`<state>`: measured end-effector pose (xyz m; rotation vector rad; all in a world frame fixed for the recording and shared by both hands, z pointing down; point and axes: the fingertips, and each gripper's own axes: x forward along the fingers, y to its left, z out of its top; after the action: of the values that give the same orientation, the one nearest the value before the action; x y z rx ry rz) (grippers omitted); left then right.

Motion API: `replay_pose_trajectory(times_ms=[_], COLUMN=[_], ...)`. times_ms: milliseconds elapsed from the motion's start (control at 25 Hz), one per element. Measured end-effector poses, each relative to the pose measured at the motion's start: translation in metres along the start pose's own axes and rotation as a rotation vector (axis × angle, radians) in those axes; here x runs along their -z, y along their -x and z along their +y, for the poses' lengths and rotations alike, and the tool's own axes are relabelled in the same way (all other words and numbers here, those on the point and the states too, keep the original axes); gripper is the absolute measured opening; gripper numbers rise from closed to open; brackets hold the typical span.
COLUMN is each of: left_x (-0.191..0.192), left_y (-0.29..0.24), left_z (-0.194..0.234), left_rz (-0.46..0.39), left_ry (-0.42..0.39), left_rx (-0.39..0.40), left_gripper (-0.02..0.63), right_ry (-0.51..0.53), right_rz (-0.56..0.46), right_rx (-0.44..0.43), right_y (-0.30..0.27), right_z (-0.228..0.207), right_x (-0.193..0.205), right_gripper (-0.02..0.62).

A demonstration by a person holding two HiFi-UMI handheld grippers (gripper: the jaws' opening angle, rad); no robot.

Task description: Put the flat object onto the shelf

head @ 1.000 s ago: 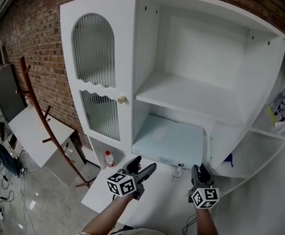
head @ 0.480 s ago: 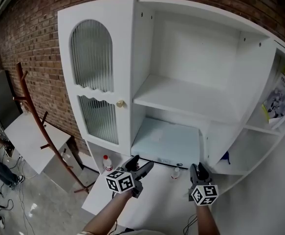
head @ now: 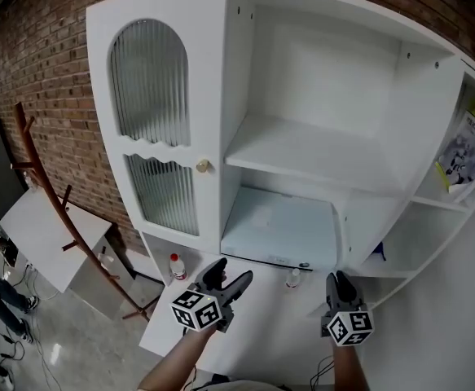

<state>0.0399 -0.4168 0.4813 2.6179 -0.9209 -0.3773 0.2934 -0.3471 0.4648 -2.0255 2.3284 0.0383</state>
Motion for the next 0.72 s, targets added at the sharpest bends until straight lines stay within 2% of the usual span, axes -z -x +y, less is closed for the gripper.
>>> replay_pose_trajectory(times_ms=[280, 520, 720], left_x=[0.011, 0.021, 0.024], left_y=[0.023, 0.050, 0.081], left_z=[-0.005, -0.013, -0.021], left_rz=[0.023, 0.024, 0.000], left_ry=[-0.083, -0.170, -0.159], left_rx=[0.011, -0.026, -0.087], left_gripper=[0.368, 0.251, 0.099], right_ry=[0.042, 0.025, -0.024], right_rz=[0.022, 0.053, 0.036], right_rx=[0.016, -0.035, -0.073], right_y=[0.029, 0.057, 0.087], right_z=[0.029, 0.055, 0.063], right_x=[0.009, 0.018, 0.015], right_gripper=[0.057, 0.043, 0.041])
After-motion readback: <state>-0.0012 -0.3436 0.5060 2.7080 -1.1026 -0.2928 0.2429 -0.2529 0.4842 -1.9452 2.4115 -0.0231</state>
